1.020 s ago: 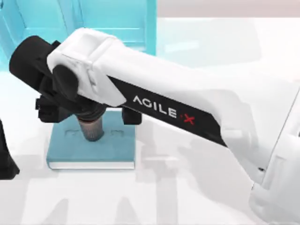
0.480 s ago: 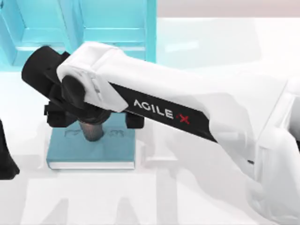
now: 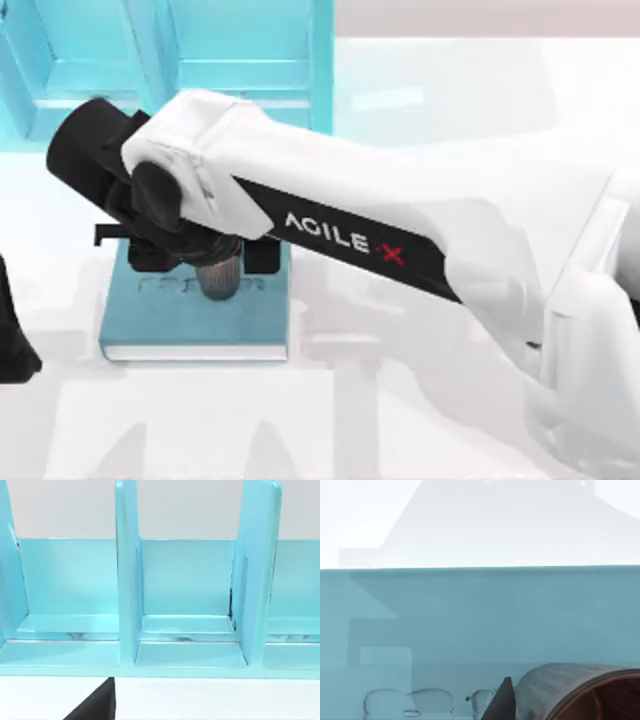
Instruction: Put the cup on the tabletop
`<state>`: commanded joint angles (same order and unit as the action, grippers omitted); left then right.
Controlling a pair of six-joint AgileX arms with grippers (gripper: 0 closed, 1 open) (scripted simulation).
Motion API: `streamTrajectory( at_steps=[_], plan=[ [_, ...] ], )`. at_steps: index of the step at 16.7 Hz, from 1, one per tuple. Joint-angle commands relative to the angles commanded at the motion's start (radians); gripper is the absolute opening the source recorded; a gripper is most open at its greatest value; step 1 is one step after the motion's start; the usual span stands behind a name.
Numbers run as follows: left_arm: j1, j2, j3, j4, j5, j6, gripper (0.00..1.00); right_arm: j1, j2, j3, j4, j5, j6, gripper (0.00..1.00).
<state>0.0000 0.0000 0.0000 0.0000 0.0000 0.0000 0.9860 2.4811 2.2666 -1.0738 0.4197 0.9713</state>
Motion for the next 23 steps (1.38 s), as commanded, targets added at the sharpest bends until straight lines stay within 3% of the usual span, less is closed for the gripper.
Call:
streamTrajectory(
  at_steps=[4, 5, 15, 23],
  plan=[
    [0.0, 0.0, 0.0, 0.0, 0.0, 0.0, 1.0, 0.0, 0.0, 0.0, 0.0, 0.0, 0.0, 0.02],
    [0.0, 0.0, 0.0, 0.0, 0.0, 0.0, 1.0, 0.0, 0.0, 0.0, 0.0, 0.0, 0.0, 0.0],
    [0.0, 0.0, 0.0, 0.0, 0.0, 0.0, 1.0, 0.006, 0.003, 0.017, -0.014, 0.0, 0.001, 0.0],
    [0.0, 0.0, 0.0, 0.0, 0.0, 0.0, 1.0, 0.003, 0.057, 0.294, -0.232, 0.001, 0.001, 0.0]
  ],
)
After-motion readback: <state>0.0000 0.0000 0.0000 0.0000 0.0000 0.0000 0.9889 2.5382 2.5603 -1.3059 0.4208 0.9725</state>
